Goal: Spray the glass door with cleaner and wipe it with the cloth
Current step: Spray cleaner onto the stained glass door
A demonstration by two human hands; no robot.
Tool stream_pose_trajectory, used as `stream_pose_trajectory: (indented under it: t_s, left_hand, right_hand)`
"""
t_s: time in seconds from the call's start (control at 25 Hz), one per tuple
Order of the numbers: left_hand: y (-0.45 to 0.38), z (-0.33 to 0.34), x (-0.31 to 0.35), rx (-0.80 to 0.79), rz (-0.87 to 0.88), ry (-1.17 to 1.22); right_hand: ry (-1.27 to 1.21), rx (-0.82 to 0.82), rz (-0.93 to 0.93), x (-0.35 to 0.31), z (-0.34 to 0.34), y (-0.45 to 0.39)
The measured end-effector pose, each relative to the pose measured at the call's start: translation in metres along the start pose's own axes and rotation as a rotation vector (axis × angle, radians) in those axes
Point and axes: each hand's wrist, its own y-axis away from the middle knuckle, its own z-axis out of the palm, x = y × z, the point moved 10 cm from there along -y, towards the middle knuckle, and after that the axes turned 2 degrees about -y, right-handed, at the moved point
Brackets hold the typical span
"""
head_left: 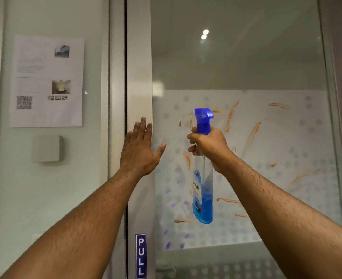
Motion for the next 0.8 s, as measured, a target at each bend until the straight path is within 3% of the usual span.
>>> stream_pose_trajectory:
  t_s: [0.52,0.8]
  left_hand:
    - [-0.019,0.045,-0.015,0.03,-0.029,0.039]
    - [-0.019,0.048,-0.013,0.006,-0.038,0.04]
  right_hand:
    - [0.046,-0.054,0.073,0.011,-0.005,-0.055]
    - [-0.025,0.047,0.061,0.004,-0.049,-0.063]
